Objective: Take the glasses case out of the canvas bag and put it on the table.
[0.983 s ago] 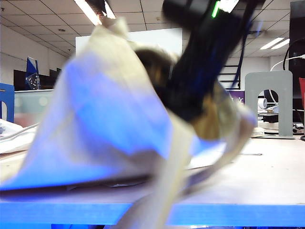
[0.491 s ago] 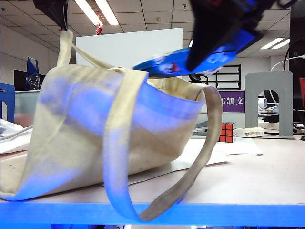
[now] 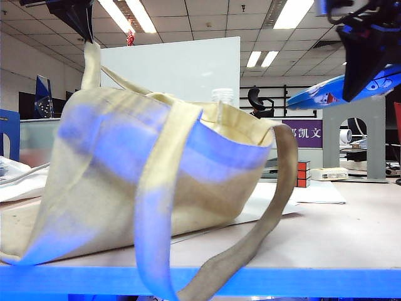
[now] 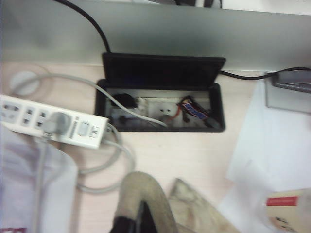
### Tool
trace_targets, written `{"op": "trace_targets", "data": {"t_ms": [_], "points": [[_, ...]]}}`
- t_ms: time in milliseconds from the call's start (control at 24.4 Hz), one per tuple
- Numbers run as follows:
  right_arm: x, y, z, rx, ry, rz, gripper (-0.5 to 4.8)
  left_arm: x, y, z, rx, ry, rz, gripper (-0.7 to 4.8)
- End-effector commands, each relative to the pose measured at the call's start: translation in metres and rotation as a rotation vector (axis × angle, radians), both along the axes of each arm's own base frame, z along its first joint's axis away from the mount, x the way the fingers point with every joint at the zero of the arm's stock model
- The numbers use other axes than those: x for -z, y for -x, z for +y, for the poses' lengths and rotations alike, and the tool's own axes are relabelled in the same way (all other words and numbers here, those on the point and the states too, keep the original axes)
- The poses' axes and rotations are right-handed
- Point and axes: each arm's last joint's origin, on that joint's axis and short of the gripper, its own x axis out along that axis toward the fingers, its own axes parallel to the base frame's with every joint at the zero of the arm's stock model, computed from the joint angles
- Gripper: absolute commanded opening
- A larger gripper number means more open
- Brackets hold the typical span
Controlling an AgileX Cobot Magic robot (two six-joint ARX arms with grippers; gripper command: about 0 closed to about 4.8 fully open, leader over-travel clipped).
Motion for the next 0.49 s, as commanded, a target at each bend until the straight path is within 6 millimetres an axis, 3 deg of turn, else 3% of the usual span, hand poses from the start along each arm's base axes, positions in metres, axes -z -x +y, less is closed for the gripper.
{"op": "trace_targets", "data": {"t_ms": [41,246,491], "points": [[0.007,-0.014,-0.015,0.065,-0.154,-0.051,2.28,-0.005,0.004,-0.003,0.055,0.097,0.008,-0.05],[0.049,-0.022,-0.03,0.133,-0.14,0.024,2.11,-0.005,0.007,-0.016,0.132,0.155,0.024,-0.05],[0.093,-0.03,-0.029,0.157,-0.153,0.08,2.11,-0.005,0.014,-0.043,0.243,0.18,0.034,-0.06]]}}
